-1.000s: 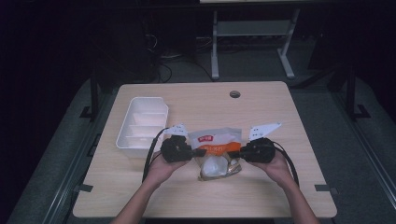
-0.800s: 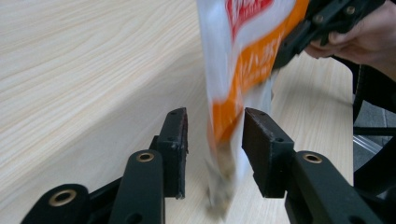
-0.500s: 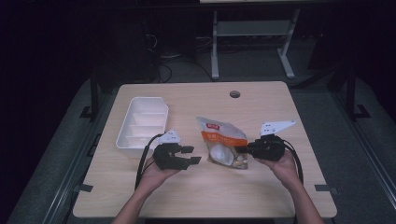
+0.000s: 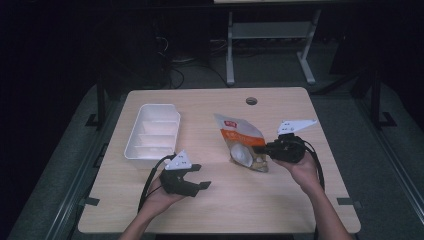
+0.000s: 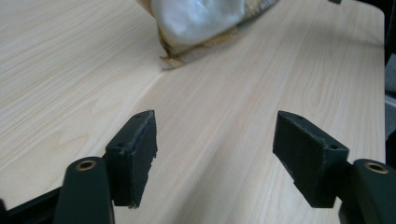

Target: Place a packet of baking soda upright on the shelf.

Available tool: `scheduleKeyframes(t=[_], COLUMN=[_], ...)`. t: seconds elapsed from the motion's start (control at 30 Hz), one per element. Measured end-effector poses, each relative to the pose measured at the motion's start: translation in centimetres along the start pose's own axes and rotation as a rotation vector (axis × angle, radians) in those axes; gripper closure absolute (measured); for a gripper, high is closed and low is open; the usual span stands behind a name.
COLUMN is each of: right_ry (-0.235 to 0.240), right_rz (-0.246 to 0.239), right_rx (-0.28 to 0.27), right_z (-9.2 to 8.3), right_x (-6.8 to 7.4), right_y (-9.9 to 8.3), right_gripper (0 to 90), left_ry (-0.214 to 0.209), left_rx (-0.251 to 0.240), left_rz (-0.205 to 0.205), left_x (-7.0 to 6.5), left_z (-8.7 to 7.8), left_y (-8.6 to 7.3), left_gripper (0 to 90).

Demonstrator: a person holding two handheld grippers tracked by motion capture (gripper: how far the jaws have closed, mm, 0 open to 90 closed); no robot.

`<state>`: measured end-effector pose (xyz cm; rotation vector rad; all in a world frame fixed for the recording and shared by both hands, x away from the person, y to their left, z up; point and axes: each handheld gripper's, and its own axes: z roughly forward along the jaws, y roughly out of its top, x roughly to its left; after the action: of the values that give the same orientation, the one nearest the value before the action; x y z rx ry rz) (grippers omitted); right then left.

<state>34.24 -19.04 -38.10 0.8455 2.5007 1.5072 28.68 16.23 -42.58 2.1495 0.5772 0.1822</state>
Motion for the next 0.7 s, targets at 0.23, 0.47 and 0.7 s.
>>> scheduleKeyframes(t=[0.23, 0.47, 0.7], right_ry=[-0.003, -0.007, 0.016], right_rz=[-0.004, -0.015, -0.041], right_rx=[-0.011, 0.001, 0.007], right_z=[0.0, 0.6, 1.8], right_x=[-0.3, -0.3, 0.3], right_y=[1.6, 3.0, 4.9], right_gripper=[89.8, 89.8, 89.8], left_ry=[0.012, 0.016, 0.009], left_rx=[0.004, 0.009, 0.017], left_rz=[-0.004, -0.018, 0.01], left_x=[0.0, 0.2, 0.1], left_z=[-0.3, -0.5, -0.4], left_y=[-1.6, -2.4, -2.8], left_gripper=[27.2, 26.2, 25.6])
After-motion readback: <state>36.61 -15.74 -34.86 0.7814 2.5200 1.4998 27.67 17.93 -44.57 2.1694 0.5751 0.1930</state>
